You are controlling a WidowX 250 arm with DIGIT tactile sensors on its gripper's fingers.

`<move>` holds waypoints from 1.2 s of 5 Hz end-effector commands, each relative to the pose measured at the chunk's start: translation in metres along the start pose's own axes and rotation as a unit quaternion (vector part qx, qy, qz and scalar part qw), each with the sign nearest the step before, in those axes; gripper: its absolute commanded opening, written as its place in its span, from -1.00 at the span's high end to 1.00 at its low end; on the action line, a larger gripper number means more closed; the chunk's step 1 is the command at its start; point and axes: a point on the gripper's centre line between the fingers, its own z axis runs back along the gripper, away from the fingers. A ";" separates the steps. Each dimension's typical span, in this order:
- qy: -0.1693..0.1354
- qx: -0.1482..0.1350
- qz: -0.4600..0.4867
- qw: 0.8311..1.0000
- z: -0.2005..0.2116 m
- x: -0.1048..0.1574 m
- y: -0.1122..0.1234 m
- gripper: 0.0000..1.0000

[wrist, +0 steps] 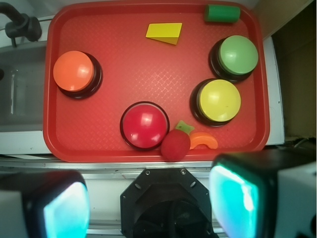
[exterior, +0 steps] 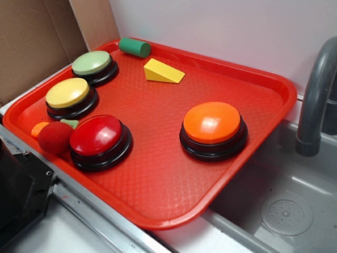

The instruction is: Push the yellow button.

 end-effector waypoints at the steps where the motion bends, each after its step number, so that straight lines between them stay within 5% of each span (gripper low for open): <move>1: 0.000 0.000 0.000 1.000 0.000 0.000 0.000 -1.00; 3: 0.037 0.018 0.218 0.975 -0.058 0.034 0.085 -1.00; 4: 0.032 0.057 0.266 0.962 -0.079 0.041 0.109 -1.00; 5: 0.037 0.047 0.199 0.978 -0.104 0.039 0.133 -1.00; 6: 0.037 0.047 0.199 0.978 -0.104 0.039 0.133 -1.00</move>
